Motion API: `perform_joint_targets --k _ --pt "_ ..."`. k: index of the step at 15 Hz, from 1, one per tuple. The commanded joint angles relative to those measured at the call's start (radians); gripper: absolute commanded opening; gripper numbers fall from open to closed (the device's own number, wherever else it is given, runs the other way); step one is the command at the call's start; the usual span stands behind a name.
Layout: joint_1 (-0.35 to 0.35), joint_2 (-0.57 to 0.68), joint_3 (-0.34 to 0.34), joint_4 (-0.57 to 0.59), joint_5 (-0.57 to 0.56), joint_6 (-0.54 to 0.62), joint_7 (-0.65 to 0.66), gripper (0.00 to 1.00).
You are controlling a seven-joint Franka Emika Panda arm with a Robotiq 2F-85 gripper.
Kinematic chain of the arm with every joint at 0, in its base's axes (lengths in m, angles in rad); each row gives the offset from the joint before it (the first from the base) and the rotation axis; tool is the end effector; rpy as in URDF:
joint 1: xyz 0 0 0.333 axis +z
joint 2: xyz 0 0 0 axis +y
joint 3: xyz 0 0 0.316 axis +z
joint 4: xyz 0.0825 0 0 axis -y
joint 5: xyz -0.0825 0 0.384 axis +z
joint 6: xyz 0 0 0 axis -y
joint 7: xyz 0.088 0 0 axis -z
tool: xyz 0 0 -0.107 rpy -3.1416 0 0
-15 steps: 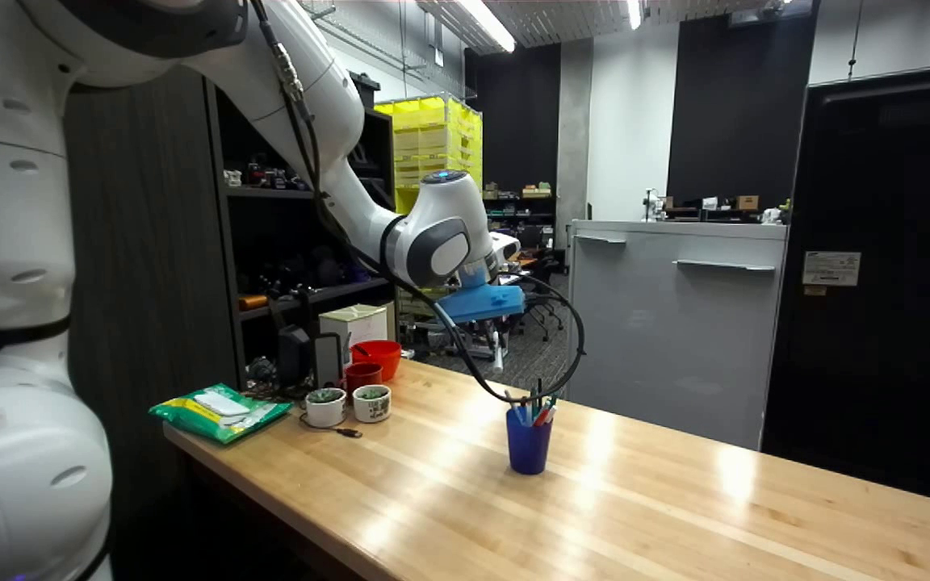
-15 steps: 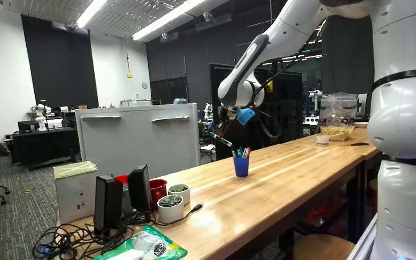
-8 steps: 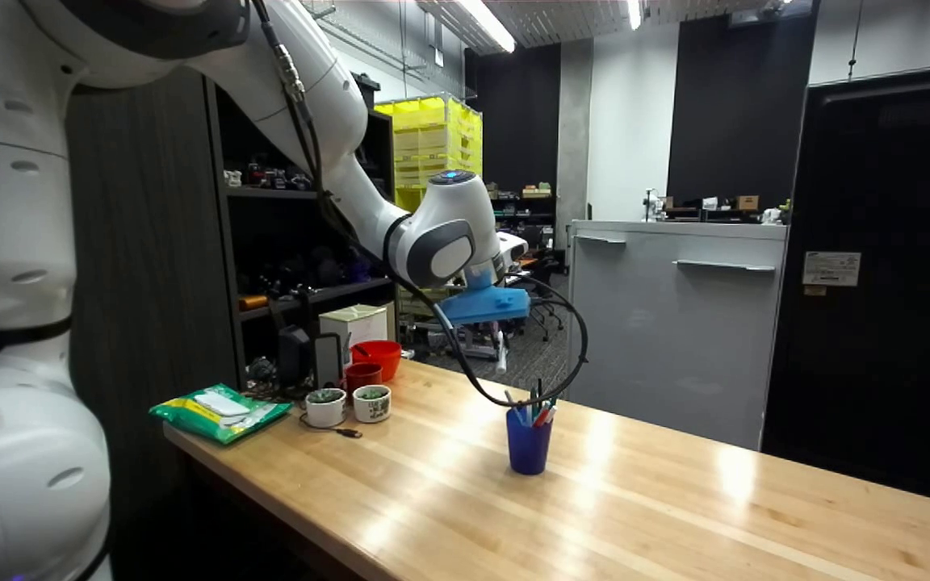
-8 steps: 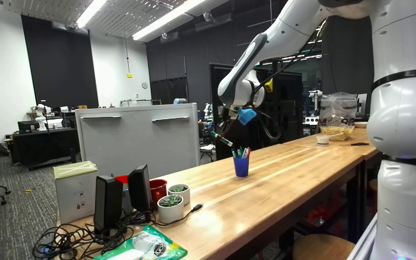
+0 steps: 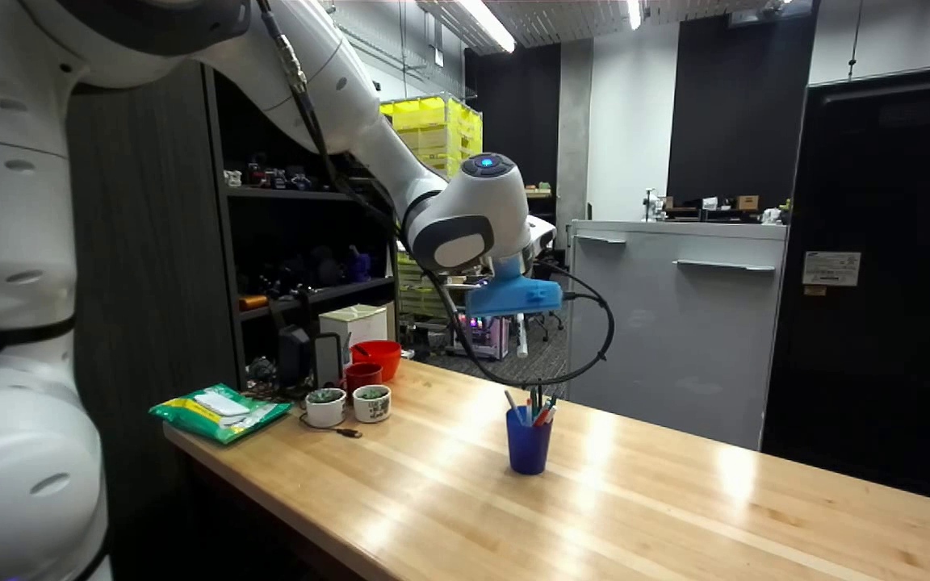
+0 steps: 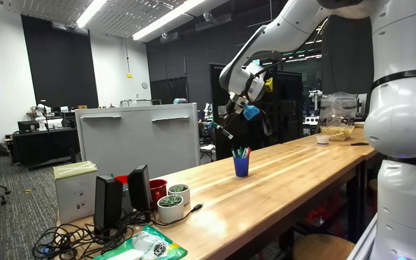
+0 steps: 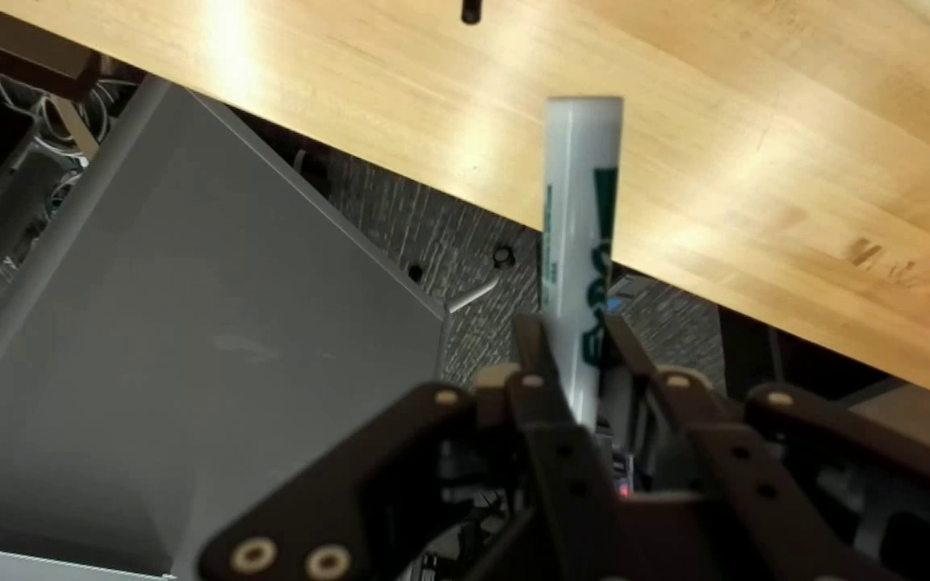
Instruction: Move the blue cup backwards then place the green marker in the cup.
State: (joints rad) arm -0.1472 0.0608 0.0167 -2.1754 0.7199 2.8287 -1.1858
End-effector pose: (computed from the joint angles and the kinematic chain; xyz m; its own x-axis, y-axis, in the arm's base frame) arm 0.5702 -0.1087 0.4217 0.6886 0.3742 0.6211 0.3643 -0.9191 0.1498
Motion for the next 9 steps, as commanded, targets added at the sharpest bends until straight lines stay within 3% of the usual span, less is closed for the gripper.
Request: perform_joint_targets --k 1,9 --pt "-0.043 -0.012 -0.011 0.025 0.179 -0.07 -0.175 0.05" --pt "-0.108 -0.018 -0.051 0.003 0.429 -0.164 -0.315 0.05"
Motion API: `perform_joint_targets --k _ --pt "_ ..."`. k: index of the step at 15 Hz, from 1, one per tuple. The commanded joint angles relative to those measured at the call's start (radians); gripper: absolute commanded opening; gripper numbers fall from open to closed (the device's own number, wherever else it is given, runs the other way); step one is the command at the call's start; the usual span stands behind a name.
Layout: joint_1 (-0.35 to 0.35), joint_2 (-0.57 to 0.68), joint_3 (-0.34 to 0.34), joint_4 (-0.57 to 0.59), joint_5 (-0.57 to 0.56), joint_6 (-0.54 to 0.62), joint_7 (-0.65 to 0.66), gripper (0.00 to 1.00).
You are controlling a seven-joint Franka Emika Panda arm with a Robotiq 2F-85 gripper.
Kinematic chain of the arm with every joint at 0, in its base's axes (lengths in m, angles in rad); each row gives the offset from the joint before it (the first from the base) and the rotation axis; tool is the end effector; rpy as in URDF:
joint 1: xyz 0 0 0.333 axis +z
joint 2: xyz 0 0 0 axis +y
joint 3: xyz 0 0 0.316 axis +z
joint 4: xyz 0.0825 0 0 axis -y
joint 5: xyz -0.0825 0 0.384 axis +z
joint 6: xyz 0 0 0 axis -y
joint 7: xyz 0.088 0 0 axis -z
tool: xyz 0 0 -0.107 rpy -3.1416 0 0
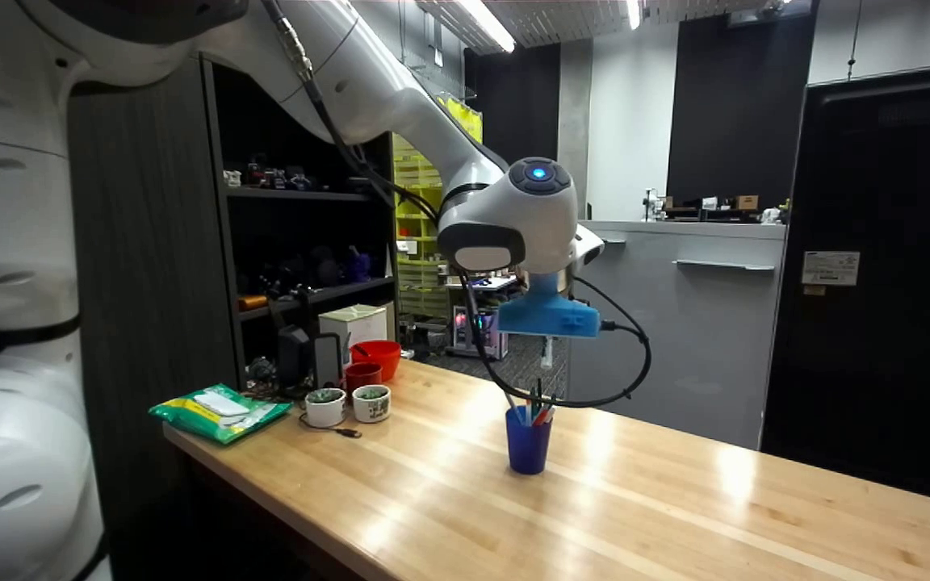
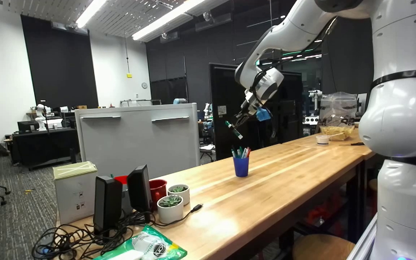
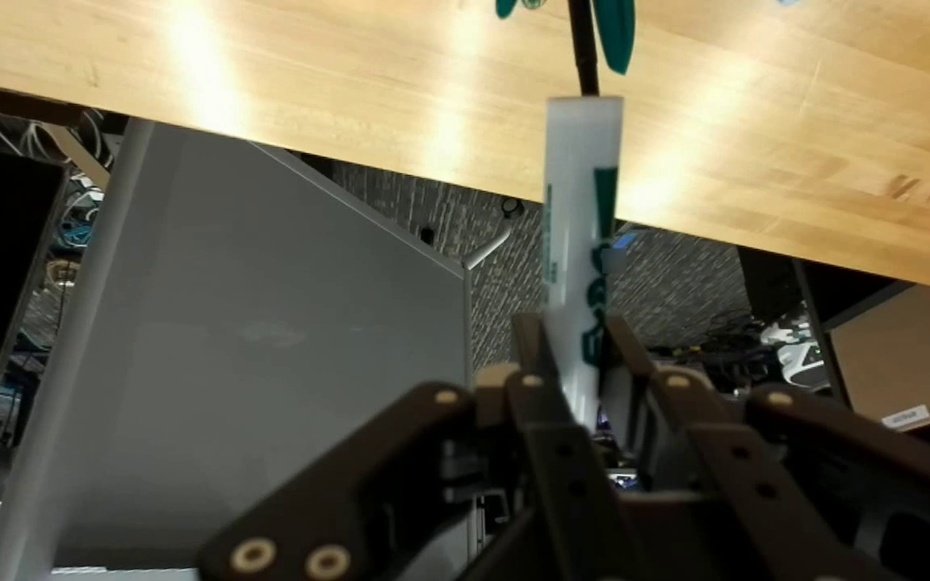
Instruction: Move the blue cup backwards then place the green marker in the cup.
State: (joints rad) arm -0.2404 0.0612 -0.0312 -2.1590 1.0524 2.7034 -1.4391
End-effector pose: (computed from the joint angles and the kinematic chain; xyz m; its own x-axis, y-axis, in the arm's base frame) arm 0.5456 -0.1827 0.4093 0.6831 0.2139 0.6983 0.2888 -0.9573 0.0107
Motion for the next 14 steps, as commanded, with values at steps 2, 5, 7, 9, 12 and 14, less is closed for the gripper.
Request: perform_joint_targets --k 2,5,7,9,12,14 --pt "-0.021 -0.022 -0.005 -0.021 0.179 -0.064 -0.088 0.05" --pt "-0.024 -0.029 -0.006 -0.04 0.292 -0.063 -0.135 0.05" --pt "-0.025 -0.032 -0.009 -0.056 0.355 -0.059 -0.168 0.05" --pt "-0.023 -0.034 -0.01 -0.075 0.419 -0.054 -0.202 0.05" --pt "-0.02 -0.035 -0.011 -0.1 0.506 -0.052 -0.254 0.05" --pt "-0.018 -0.038 -0.011 -0.117 0.553 -0.049 -0.287 0.05"
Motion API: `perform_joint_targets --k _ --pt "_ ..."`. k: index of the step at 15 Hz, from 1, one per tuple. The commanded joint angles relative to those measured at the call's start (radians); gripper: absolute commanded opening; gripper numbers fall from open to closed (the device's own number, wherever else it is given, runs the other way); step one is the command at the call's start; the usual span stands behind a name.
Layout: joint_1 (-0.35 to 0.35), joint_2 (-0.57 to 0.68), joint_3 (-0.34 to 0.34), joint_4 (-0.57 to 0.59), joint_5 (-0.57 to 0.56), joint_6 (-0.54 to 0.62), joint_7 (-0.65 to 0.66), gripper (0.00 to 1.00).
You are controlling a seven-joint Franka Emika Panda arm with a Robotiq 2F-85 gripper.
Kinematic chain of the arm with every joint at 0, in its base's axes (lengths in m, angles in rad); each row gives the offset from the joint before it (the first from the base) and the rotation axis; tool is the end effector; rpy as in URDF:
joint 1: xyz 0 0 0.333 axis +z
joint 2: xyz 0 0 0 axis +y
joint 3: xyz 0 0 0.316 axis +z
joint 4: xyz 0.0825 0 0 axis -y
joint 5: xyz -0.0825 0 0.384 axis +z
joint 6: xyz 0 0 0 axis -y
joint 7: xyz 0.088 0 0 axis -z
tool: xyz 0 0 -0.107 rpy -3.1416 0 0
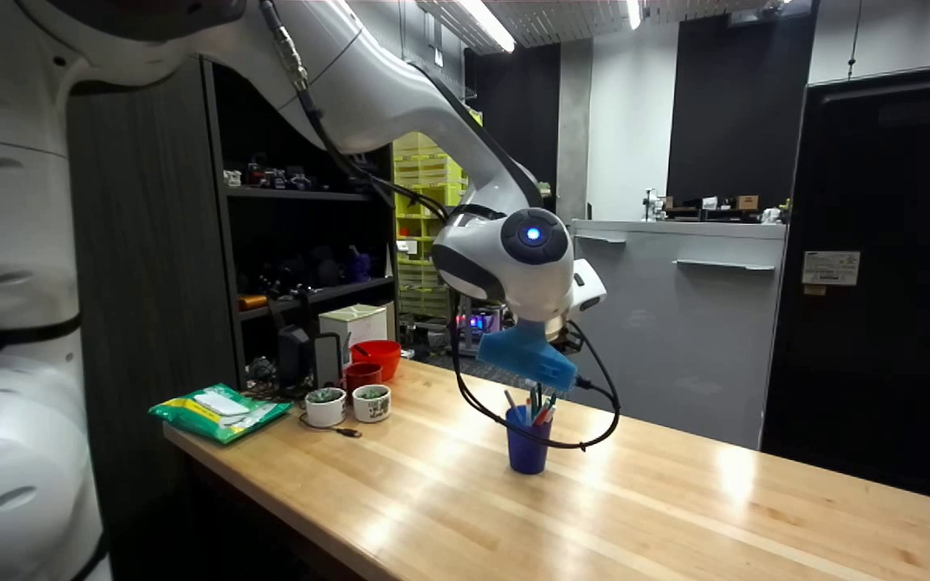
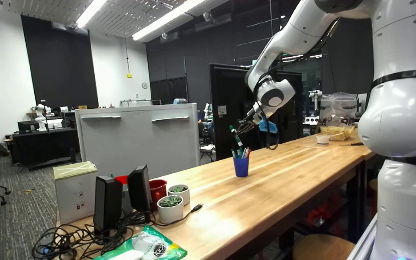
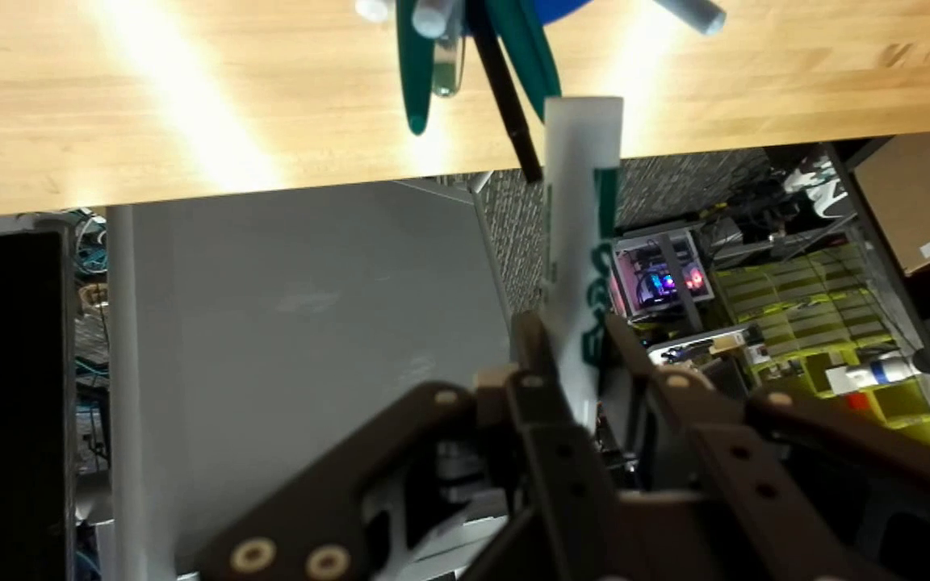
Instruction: Move the blue cup backwards then place the green marker in the cup.
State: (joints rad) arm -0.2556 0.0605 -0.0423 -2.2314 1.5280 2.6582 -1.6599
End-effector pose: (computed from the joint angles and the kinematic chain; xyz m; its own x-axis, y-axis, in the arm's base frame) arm 0.5147 -0.1874 0.3633 0.6324 -0.0651 0.7719 0.1547 -0.9658 -0.2083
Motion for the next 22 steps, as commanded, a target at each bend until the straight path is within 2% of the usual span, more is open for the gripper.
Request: perform_joint_targets --k 1,10,19,20,22 --pt "-0.003 -0.037 0.0 -0.05 0.1 -0.003 -0.086 0.05" --pt "-0.007 -0.027 -0.005 -0.085 0.263 -0.047 -0.249 0.05" --pt "-0.012 -0.015 -0.02 -0.099 0.308 -0.109 -0.326 0.05" --pt "0.029 -0.014 -0.066 -0.1 0.306 -0.12 -0.332 0.05" --pt "0.036 -0.01 -0.082 -0.098 0.308 -0.139 -0.353 0.05"
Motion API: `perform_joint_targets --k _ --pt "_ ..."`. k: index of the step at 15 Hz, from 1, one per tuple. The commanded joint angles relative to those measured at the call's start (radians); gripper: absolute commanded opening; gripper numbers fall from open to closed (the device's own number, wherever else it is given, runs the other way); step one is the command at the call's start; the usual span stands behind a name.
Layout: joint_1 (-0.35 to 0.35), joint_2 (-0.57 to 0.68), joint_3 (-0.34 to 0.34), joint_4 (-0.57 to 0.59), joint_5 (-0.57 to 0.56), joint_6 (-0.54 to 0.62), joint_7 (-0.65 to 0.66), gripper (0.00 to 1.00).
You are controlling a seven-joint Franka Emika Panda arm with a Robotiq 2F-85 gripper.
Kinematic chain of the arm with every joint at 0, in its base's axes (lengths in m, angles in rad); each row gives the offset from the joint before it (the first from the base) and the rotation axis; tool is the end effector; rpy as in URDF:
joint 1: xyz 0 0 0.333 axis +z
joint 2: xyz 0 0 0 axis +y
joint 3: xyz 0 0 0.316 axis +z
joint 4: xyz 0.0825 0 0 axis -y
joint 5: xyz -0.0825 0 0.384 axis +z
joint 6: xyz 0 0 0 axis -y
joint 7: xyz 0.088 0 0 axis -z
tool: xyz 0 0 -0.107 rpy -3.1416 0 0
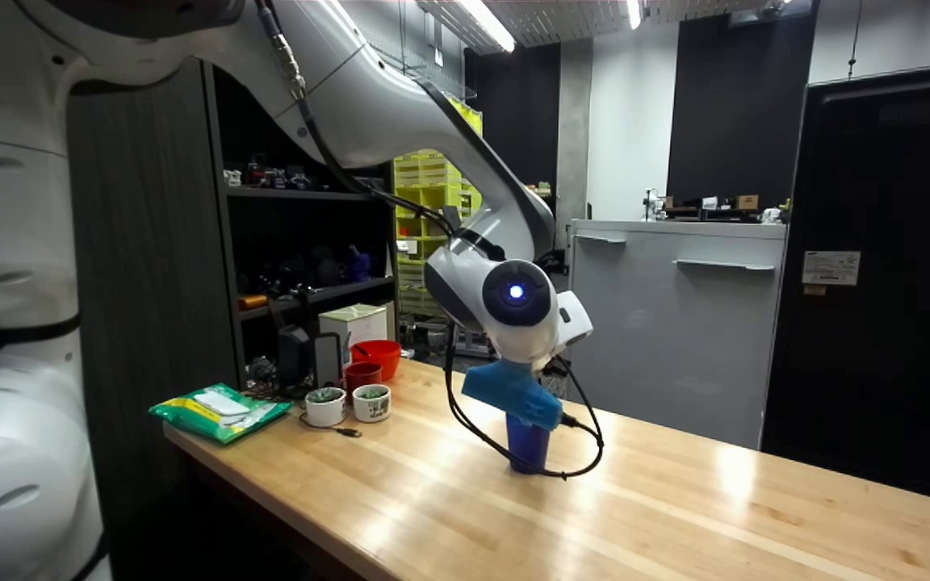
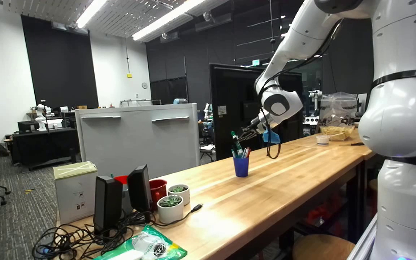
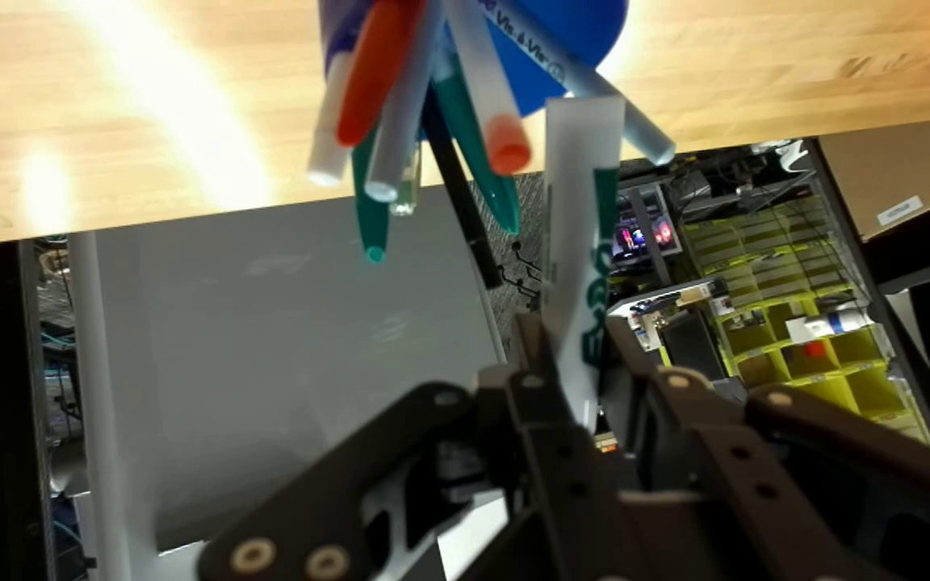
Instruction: Move the blue cup backwards then place the green marker in the cup.
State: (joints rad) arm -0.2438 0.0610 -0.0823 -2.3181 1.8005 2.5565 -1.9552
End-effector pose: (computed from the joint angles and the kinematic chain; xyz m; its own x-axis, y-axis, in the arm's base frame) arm 0.4875 -0.1795 0.3210 0.5627 -0.0873 0.8221 0.1960 -0.9520 -0.2352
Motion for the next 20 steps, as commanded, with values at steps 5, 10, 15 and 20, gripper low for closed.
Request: perform_joint_targets --k 5,10,15,20 --pt "0.038 0.003 -0.067 -0.005 0.025 -0.067 -0.079 0.05" --pt "0.051 0.013 -0.073 0.001 -0.004 -0.053 -0.048 0.19" --pt "0.051 0.014 -0.074 0.001 -0.004 -0.053 -0.051 0.19" --pt "0.051 0.014 -0.074 0.001 -0.004 -0.053 -0.052 0.05"
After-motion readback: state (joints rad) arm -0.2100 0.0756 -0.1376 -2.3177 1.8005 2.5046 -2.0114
